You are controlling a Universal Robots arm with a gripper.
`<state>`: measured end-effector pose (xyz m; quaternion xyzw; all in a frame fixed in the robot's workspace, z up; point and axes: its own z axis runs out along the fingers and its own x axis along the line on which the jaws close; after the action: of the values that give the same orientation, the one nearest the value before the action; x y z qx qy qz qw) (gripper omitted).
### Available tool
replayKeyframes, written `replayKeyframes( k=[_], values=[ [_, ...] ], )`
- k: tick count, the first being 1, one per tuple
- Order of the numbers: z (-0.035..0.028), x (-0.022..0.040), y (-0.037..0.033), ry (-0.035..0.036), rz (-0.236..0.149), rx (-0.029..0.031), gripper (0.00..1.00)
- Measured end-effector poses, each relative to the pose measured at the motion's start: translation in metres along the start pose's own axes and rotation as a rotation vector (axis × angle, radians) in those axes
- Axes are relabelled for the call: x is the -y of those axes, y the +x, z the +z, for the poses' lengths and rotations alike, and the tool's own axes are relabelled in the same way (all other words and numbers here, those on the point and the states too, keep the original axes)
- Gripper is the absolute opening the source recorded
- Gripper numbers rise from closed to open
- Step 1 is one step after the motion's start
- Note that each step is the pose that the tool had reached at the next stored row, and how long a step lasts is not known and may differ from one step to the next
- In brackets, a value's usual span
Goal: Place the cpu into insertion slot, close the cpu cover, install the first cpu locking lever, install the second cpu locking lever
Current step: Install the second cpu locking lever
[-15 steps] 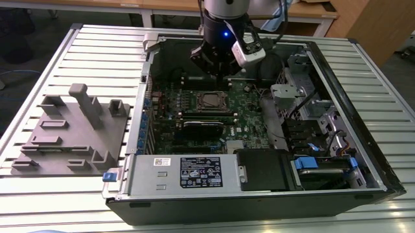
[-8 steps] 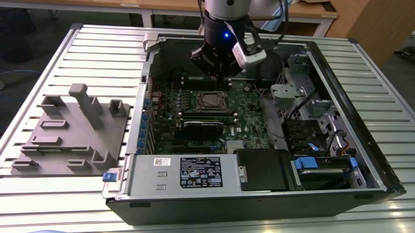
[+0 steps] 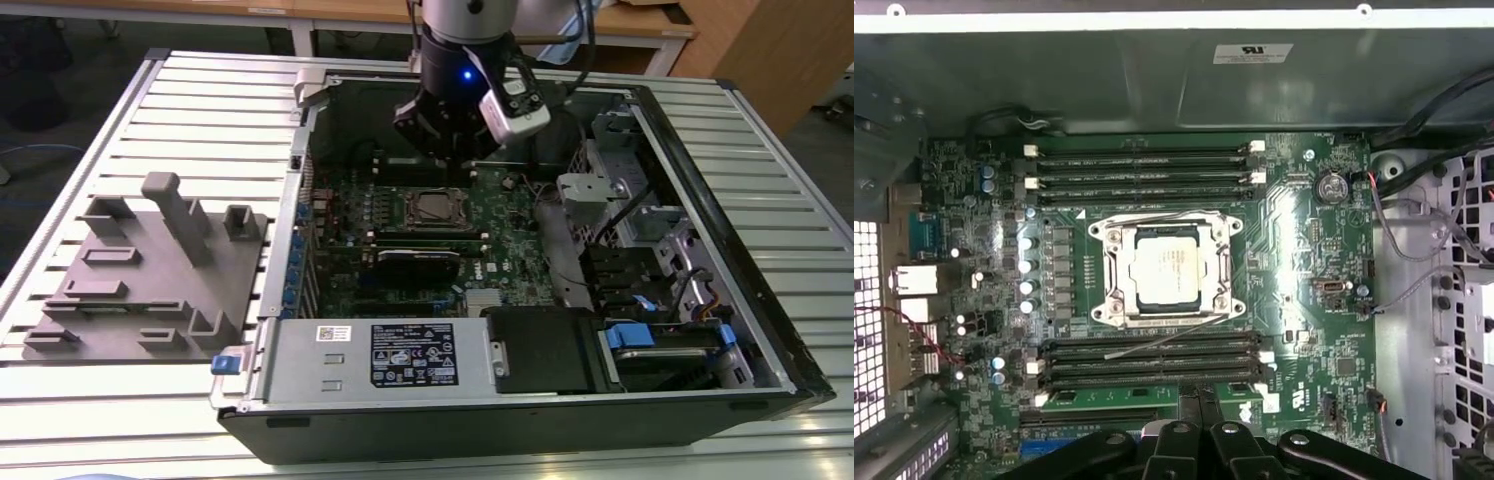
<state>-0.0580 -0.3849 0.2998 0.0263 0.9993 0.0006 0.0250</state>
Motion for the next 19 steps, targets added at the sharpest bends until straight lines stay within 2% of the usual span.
replayKeyframes(
  k=[5, 15, 16, 17, 18, 19],
  values=[
    [0.0, 0.0023, -0.0006, 0.0003, 0.0, 0.0, 0.1],
    [0.0, 0.0024, -0.0006, -0.0029, 0.0, -0.0002, 0.1],
    [0.0, 0.0024, -0.0006, -0.0201, 0.001, -0.0011, 0.1],
    [0.0, 0.0024, -0.0006, -0.0244, 0.001, -0.0013, 0.1],
    [0.0, 0.0024, -0.0006, -0.0246, 0.001, -0.0013, 0.1],
    [0.0, 0.0024, -0.0006, -0.0291, 0.001, -0.0016, 0.1]
  ],
)
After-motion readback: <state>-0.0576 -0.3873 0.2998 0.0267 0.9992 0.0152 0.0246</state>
